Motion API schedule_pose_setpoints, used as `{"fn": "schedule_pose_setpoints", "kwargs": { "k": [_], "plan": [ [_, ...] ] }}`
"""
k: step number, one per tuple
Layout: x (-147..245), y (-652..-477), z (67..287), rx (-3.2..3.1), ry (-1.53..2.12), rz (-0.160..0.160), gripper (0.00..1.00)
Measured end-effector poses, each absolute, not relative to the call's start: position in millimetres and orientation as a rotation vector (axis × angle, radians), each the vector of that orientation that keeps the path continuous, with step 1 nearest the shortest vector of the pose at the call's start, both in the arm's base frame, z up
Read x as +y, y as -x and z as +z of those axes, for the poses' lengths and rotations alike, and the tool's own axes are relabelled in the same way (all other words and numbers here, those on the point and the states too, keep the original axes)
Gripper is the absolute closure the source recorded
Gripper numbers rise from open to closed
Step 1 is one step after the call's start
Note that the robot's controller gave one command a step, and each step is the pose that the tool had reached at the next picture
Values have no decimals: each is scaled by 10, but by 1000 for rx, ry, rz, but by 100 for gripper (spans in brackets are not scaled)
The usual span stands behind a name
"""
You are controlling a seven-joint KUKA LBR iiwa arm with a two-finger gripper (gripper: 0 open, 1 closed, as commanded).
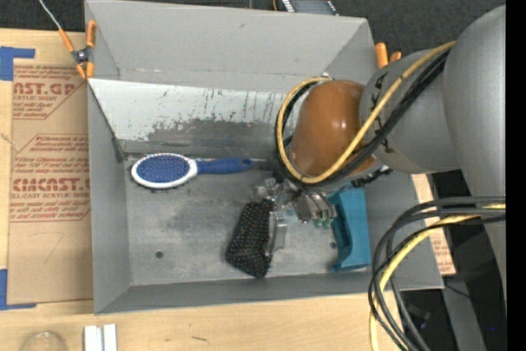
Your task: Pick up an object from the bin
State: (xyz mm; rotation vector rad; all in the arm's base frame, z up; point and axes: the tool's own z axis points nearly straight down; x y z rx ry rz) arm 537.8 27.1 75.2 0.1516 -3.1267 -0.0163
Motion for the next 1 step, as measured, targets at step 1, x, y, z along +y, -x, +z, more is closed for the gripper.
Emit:
{"fn": "schedule_pose_setpoints", "kwargs": {
  "k": [1],
  "plan": [
    [227,-5244,771,-3153,-198,-26,100]
  ]
}}
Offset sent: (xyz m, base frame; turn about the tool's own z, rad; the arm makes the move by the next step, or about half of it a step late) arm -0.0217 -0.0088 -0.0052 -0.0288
